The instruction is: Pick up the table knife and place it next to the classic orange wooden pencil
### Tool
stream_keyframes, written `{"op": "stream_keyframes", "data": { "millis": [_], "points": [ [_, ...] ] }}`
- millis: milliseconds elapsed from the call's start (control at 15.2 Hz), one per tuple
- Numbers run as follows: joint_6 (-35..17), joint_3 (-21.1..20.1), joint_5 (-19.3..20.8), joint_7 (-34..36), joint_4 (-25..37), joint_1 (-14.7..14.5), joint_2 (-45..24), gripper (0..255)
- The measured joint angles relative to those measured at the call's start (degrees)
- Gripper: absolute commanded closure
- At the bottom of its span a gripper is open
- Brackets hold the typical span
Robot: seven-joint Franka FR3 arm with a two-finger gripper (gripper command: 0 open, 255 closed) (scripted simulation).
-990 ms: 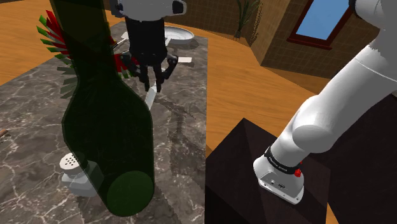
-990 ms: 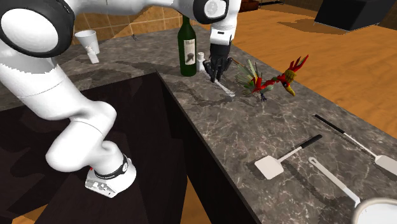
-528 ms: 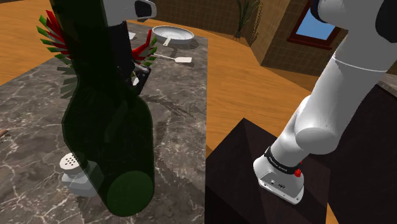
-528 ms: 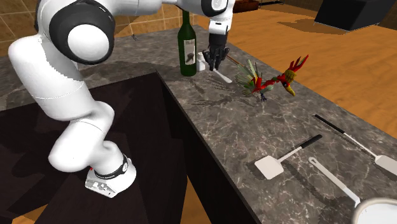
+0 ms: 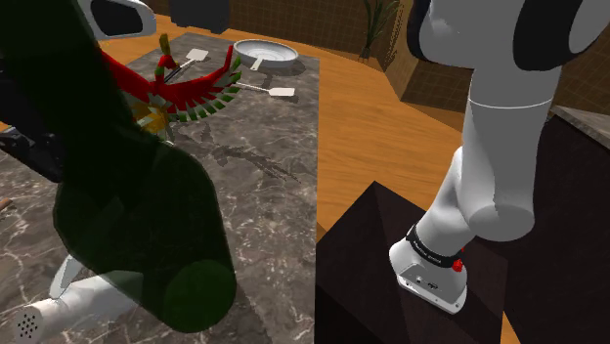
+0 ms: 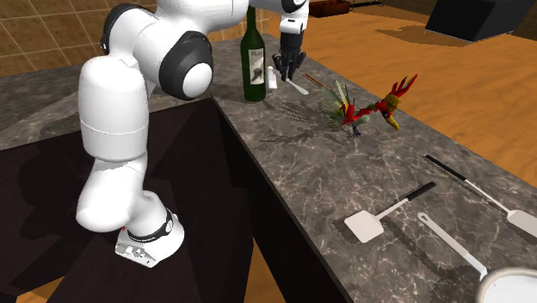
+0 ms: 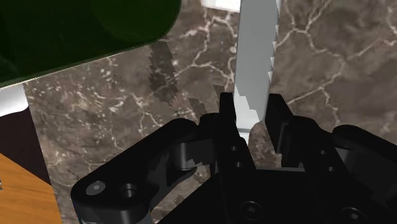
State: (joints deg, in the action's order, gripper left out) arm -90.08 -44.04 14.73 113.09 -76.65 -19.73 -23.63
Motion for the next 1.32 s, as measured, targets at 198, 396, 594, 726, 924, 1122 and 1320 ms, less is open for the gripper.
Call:
{"op": "stream_keyframes", "data": {
  "millis": [198,396,594,726,924,1122,1320],
  "points": [
    [4.5,1.0,4.2,3.5,11.2,-7.7,-7.6,255],
    [9.2,2.9,8.1,5.2,24.3,-16.1,-15.7,255],
    [8.2,3.3,8.7,5.9,24.4,-17.0,-17.1,255],
    [6.5,3.2,8.6,6.2,22.4,-16.4,-17.0,255],
    [3.4,2.8,8.2,6.6,17.8,-14.6,-15.9,255],
    [0.9,2.8,8.1,6.9,15.0,-13.9,-15.7,255],
    [-0.5,2.7,8.1,7.1,13.2,-13.3,-15.5,255]
  ]
}}
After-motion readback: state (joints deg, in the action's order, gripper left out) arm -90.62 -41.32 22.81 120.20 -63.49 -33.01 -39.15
